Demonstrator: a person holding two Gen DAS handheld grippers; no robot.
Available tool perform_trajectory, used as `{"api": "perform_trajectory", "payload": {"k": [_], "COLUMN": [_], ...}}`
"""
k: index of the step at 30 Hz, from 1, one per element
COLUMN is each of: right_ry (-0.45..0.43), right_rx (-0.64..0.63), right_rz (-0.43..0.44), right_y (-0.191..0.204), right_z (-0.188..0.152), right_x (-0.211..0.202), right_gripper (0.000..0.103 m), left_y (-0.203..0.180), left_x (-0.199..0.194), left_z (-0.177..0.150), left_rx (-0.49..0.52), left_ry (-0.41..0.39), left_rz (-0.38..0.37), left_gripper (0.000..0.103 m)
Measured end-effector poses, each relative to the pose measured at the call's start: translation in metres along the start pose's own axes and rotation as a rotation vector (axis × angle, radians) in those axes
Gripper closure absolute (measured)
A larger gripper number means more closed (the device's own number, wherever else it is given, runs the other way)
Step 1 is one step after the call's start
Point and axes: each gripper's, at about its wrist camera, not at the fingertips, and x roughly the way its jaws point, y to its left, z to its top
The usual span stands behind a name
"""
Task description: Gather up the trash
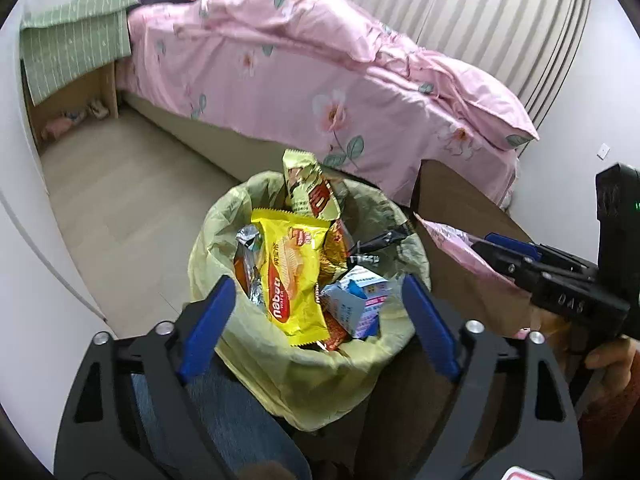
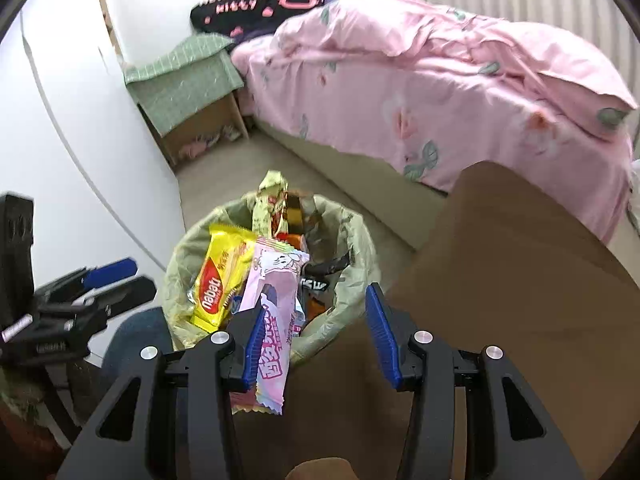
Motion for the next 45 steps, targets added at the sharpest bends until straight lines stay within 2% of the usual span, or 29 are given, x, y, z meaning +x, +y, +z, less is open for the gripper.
{"api": "perform_trajectory", "payload": {"k": [3,6,7,12,16,19,21,24,27,31,34,38,42,45], "right_ry": [-0.017,0.052,0.098,0.265,0.279,0.205,0.178,0.078,-0.012,-0.127,-0.167,-0.197,-0.222,-0.236], "right_rx": [-0.001,-0.073,-0.128,-0.328,-0.453,-0.451,-0.396,-0.28,-0.186,-0.043,0.043,0.061,0.071,0.061], "right_rz": [0.012,-0.024,-0.051,-0.227,-0.294,-0.246,-0.211,-0.132,-0.102,-0.084,-0.114,-0.169,-0.19,-0.2], "right_y": [0.003,0.017,0.026,0.05,0.055,0.052,0.049,0.037,0.027,0.014,0.007,0.01,0.014,0.017], "right_z": [0.011,0.017,0.018,0.009,-0.017,-0.027,-0.027,-0.025,-0.03,-0.056,-0.082,-0.11,-0.127,-0.137], "right_x": [0.013,0.046,0.064,0.108,0.095,0.068,0.052,0.012,-0.03,-0.089,-0.122,-0.147,-0.161,-0.172], "right_gripper": [0.058,0.058,0.058,0.058,0.058,0.058,0.058,0.058,0.058,0.058,0.058,0.058,0.058,0.058], "left_y": [0.0,0.002,0.002,0.017,0.026,0.025,0.019,0.009,-0.011,-0.046,-0.076,-0.104,-0.117,-0.118], "left_x": [-0.009,-0.023,-0.027,-0.028,-0.021,-0.016,-0.016,-0.024,-0.042,-0.068,-0.085,-0.101,-0.107,-0.109], "left_z": [0.003,0.005,0.003,-0.004,-0.009,-0.013,-0.014,-0.014,-0.017,-0.031,-0.043,-0.058,-0.069,-0.07], "left_rx": [-0.038,-0.046,-0.04,-0.073,-0.103,-0.107,-0.099,-0.073,-0.018,0.082,0.14,0.149,0.196,0.195], "left_ry": [-0.018,-0.037,-0.042,-0.017,0.001,0.012,0.015,-0.002,-0.046,-0.104,-0.139,-0.156,-0.145,-0.132], "left_rz": [0.026,0.023,0.027,0.017,0.004,-0.012,-0.013,-0.002,0.046,0.124,0.168,0.174,0.22,0.215], "left_gripper": [0.018,0.018,0.018,0.018,0.018,0.018,0.018,0.018,0.018,0.018,0.018,0.018,0.018,0.018]}}
